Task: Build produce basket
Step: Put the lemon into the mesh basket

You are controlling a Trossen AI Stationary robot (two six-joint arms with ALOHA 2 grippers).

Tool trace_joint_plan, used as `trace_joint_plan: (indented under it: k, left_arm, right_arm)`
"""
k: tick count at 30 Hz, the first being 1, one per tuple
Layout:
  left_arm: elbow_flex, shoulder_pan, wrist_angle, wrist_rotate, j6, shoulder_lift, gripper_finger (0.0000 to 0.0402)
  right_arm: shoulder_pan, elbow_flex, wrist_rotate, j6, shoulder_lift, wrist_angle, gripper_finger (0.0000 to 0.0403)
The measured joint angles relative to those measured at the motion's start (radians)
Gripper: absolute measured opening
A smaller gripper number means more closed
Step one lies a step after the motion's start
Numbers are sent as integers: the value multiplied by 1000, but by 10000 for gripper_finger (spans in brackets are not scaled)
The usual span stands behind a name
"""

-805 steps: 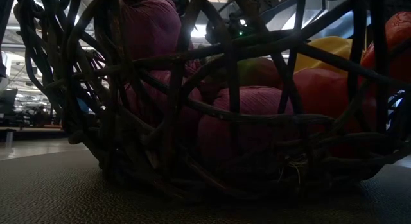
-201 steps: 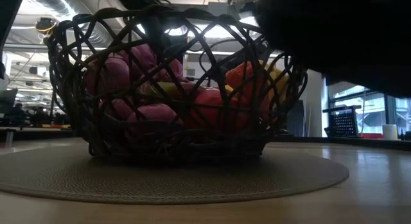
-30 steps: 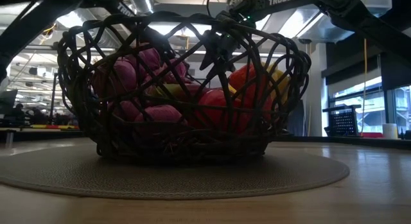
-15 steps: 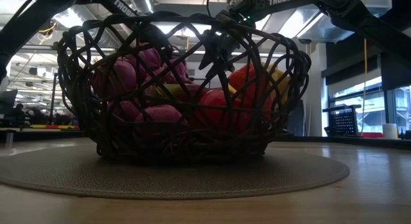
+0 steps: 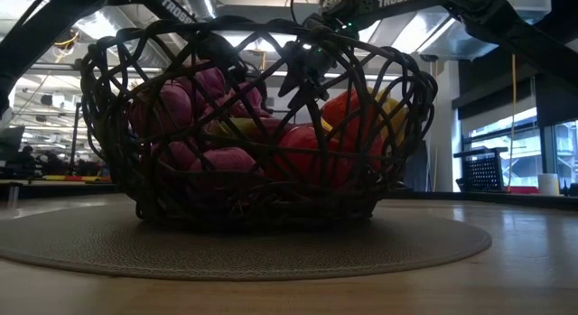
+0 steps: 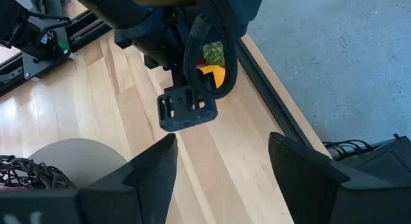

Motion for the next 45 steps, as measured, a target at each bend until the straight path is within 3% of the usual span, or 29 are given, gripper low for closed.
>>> trace_joint_plan:
  k: [12,19,22,33,45]
  left_arm:
    - [-153,-4,145,50,-40,2,289]
    - [-159,-11,179,-20,10,2,287]
    - [-159,-15,180,-68,14,2,274]
    - [-159,-15,180,-70,63,2,199]
    - [-124,-45,133,-68,161,-31,184]
  right_arm:
    - [0,0,0,-3,0,-1,236]
    - [0,0,-1,-5,0,-1,236]
    - [0,0,-1,-5,0,-1,236]
    - [1,0,-1,-5,0,-1,236]
    - [0,0,-3,-45,-53,-8,236]
